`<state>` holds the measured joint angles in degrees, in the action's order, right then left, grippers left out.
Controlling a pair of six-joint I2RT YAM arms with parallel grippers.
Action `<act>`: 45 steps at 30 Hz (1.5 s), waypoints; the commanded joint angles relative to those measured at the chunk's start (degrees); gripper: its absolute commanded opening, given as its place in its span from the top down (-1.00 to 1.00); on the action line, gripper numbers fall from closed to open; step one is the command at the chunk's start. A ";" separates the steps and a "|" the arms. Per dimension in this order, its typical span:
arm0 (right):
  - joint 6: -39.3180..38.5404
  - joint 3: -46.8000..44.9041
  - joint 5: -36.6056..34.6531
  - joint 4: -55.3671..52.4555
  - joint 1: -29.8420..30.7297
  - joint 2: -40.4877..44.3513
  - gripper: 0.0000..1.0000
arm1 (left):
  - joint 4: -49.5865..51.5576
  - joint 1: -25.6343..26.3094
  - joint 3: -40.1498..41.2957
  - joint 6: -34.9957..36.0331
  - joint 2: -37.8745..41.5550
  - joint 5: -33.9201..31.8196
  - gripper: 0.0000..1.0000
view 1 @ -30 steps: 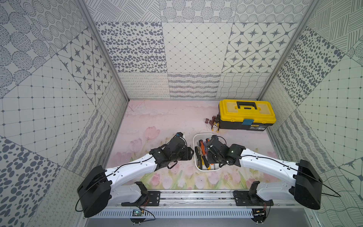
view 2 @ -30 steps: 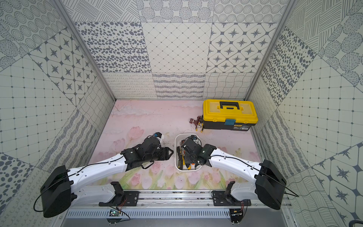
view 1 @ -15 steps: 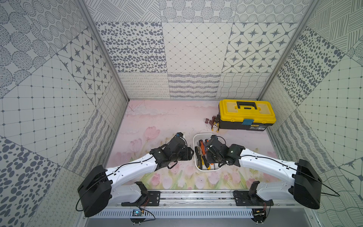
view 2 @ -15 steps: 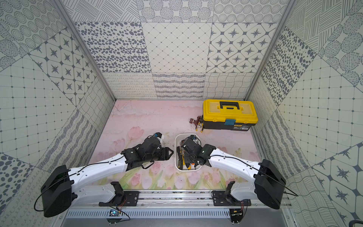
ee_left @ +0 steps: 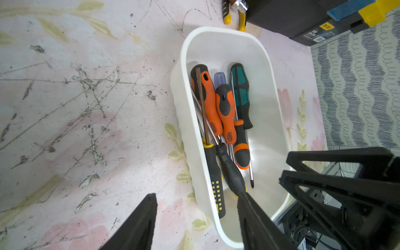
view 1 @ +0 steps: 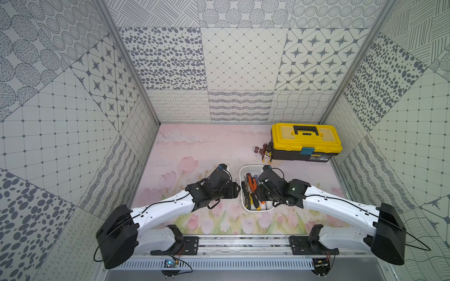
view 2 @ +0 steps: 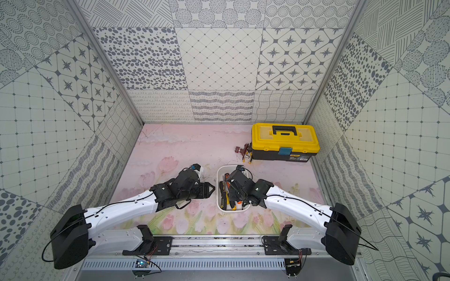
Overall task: Put the screwdriver on the desktop into the storage box
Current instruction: Place the screwdriver in the storage box, then reset both arms
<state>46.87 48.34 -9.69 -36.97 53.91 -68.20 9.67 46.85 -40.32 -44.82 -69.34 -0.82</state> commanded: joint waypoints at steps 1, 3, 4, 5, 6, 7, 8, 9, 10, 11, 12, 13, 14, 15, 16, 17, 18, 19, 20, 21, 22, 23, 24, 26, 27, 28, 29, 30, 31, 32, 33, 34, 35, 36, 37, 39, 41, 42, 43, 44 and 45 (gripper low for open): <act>-0.81 -0.95 -2.10 1.21 0.26 5.28 0.01 | 0.96 0.24 -0.58 1.42 0.83 -1.26 -0.30; -1.59 -1.48 -2.96 1.63 0.32 9.14 -0.03 | 1.66 0.24 -1.59 1.58 0.99 -1.52 -0.32; -2.28 -1.70 -3.64 1.88 0.32 11.40 -0.07 | 2.27 0.25 -2.58 1.80 0.98 -1.90 -0.33; -3.25 -1.52 -4.67 1.90 0.32 13.53 -0.12 | 3.22 0.23 -4.00 2.26 1.04 -2.22 -0.34; -4.19 -1.44 -5.65 2.06 0.32 15.13 -0.16 | 4.05 0.24 -5.45 2.74 1.05 -2.61 -0.35; -5.22 -1.06 -7.00 2.16 0.32 16.98 -0.25 | 5.14 0.25 -7.27 3.45 1.08 -3.31 -0.37; -5.72 -0.77 -8.81 2.16 0.17 18.54 -0.39 | 6.01 0.24 -9.24 4.33 1.33 -4.01 -0.38; -5.36 -0.83 -10.36 2.15 0.06 19.78 -0.53 | 6.57 0.25 -10.86 5.06 1.56 -4.68 -0.41; -5.11 -1.25 -12.70 2.49 0.05 21.18 -0.61 | 6.99 0.29 -12.72 6.02 1.99 -5.62 -0.43; -3.94 -2.13 -15.45 2.49 -0.03 22.45 -0.62 | 7.28 0.27 -14.54 7.10 2.39 -6.65 -0.45; -3.01 -3.47 -17.06 2.83 -0.03 23.85 -0.58 | 7.45 0.24 -15.73 8.15 2.85 -8.39 -0.49; -3.05 -5.31 -19.53 4.25 -0.03 25.76 -0.57 | 7.82 0.19 -17.32 9.40 3.30 -10.74 -0.54; -3.46 -7.31 -22.23 5.97 -0.02 27.68 -0.62 | 8.35 0.24 -18.85 10.51 3.67 -13.71 -0.60; -3.74 -9.08 -24.74 7.39 -0.10 29.51 -0.67 | 8.67 0.24 -19.99 11.29 3.94 -16.81 -0.64; -4.39 -11.16 -27.63 9.18 -0.10 31.30 -0.82 | 8.35 0.26 -20.84 12.26 4.20 -20.68 -0.72; -5.71 -12.78 -29.93 11.45 -0.35 32.48 -0.94 | 7.13 0.19 -21.07 13.87 4.32 -23.92 -0.79; -7.95 -14.56 -32.46 14.46 -0.77 33.26 -0.95 | 4.64 0.19 -20.65 16.61 4.24 -28.35 -0.87; -11.37 -15.70 -34.73 17.07 -1.65 33.13 -0.95 | 1.90 0.06 -20.09 20.35 3.67 -32.20 -0.93; -14.44 -16.26 -35.97 19.18 -3.07 32.25 -0.95 | -1.69 -0.36 -19.47 24.66 2.72 -34.46 -0.95; -16.34 -16.22 -36.27 20.27 -5.95 30.57 -0.95 | -3.85 -1.20 -19.50 28.50 1.00 -36.49 -0.98; -17.25 -15.78 -34.74 20.90 -9.92 28.27 -0.95 | -5.30 -2.36 -19.97 31.54 -1.03 -38.36 -0.99; -18.17 -15.73 -32.38 22.08 -13.83 26.23 -0.95 | -5.68 -3.58 -20.54 33.60 -2.95 -40.38 -0.99; -18.99 -15.94 -30.11 23.95 -18.24 24.01 -0.95 | -5.95 -5.55 -21.32 34.93 -5.50 -42.17 -0.99; -20.74 -17.01 -29.25 28.87 -25.18 20.61 -0.94 | -5.99 -10.20 -21.83 34.80 -9.12 -44.77 -0.99; -21.59 -18.86 -30.58 32.11 -28.60 19.17 -0.95 | -6.26 -13.07 -21.51 34.05 -10.61 -46.58 -0.99; -22.87 -20.64 -32.03 35.81 -31.88 17.62 -0.94 | -7.01 -16.17 -20.21 33.83 -11.59 -47.87 -0.99; -23.86 -22.12 -33.33 38.54 -34.77 16.15 -0.94 | -8.17 -18.83 -18.51 33.98 -12.06 -48.17 -0.99; -24.44 -23.87 -34.65 41.16 -38.07 14.35 -0.94 | -9.48 -22.18 -15.93 33.92 -12.13 -47.00 -0.99; -24.38 -24.88 -35.78 42.31 -41.10 12.61 -0.94 | -11.35 -26.01 -13.02 33.88 -11.99 -44.64 -0.99; -25.01 -25.88 -35.70 43.53 -43.50 11.26 -0.94 | -12.99 -29.09 -9.94 33.64 -11.89 -41.87 -0.99; -26.39 -27.84 -35.40 47.35 -45.68 9.60 -0.94 | -14.44 -32.43 -6.95 33.10 -12.10 -38.42 -0.99; -27.16 -29.81 -34.53 52.22 -47.54 7.40 -0.94 | -16.64 -35.48 -3.87 33.02 -12.66 -35.25 -0.99; -27.38 -29.44 -32.80 53.73 -49.61 6.09 -0.94 | -18.69 -37.35 -0.95 33.04 -13.31 -33.66 -0.99; -26.90 -28.17 -28.77 50.71 -51.09 5.99 -0.94 | -21.39 -38.54 1.48 33.30 -14.43 -32.74 -0.99; -28.07 -30.01 -25.10 56.85 -51.93 5.13 -0.94 | -24.67 -38.85 3.49 34.40 -16.09 -32.54 -0.99; -29.89 -32.71 -19.88 68.20 -53.23 2.78 -0.95 | -27.60 -38.70 4.40 35.55 -17.40 -29.71 -0.99; -31.26 -33.76 -15.02 77.22 -54.68 -1.48 -0.94 | -38.44 -39.14 9.22 36.03 -15.80 -26.28 -0.98; -31.98 -34.99 -10.43 83.99 -56.11 -4.24 -0.94 | -41.72 -39.16 11.30 37.42 -14.57 -24.04 -0.98; -31.76 -35.53 -7.62 89.28 -56.89 -8.20 -0.94 | -47.37 -39.25 13.61 38.33 -14.82 -24.67 -0.98; -32.32 -35.81 -6.60 96.49 -56.93 -13.02 -0.94 | -53.13 -39.37 15.87 38.55 -15.75 -24.94 -0.99; -35.36 -36.56 -0.68 102.93 -56.55 -16.78 -0.94 | -55.67 -39.55 16.80 38.93 -16.98 -24.35 -0.99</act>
<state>16.71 13.87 -24.25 40.45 -2.22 -78.11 -17.30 8.56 -30.02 -11.14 -84.99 -31.51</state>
